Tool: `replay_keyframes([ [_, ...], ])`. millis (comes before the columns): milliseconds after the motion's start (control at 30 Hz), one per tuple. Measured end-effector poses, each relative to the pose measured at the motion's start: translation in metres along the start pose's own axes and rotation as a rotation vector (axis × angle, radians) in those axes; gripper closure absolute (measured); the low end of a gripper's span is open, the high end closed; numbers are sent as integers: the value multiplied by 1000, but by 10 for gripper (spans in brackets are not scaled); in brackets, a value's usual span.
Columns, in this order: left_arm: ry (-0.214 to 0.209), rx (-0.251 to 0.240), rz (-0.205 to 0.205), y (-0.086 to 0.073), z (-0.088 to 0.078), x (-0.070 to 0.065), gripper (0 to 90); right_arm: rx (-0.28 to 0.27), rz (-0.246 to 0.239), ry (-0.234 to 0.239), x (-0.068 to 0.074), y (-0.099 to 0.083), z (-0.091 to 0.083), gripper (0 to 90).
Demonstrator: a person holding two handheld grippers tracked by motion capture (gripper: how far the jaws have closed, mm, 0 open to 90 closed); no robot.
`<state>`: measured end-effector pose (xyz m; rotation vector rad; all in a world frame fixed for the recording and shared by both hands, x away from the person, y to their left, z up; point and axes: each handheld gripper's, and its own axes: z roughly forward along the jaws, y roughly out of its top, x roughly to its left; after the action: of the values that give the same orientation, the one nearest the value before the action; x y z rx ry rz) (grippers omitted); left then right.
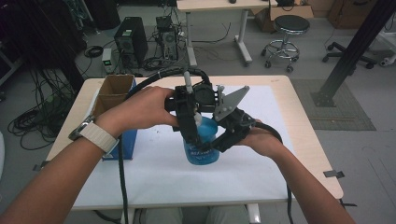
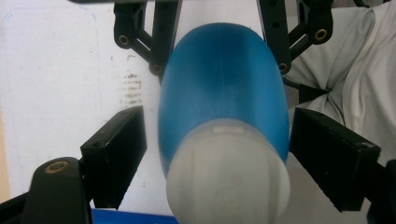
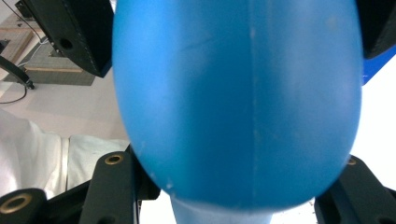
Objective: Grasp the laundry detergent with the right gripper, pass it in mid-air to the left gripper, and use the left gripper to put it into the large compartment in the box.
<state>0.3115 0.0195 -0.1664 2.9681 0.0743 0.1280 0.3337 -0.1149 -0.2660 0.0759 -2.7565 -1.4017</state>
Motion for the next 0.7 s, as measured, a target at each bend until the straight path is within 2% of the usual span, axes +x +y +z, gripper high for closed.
replay_keyframes([
  [700, 2, 8, 6, 1, 3, 0, 288, 0, 1, -1, -1, 0, -1, 442],
])
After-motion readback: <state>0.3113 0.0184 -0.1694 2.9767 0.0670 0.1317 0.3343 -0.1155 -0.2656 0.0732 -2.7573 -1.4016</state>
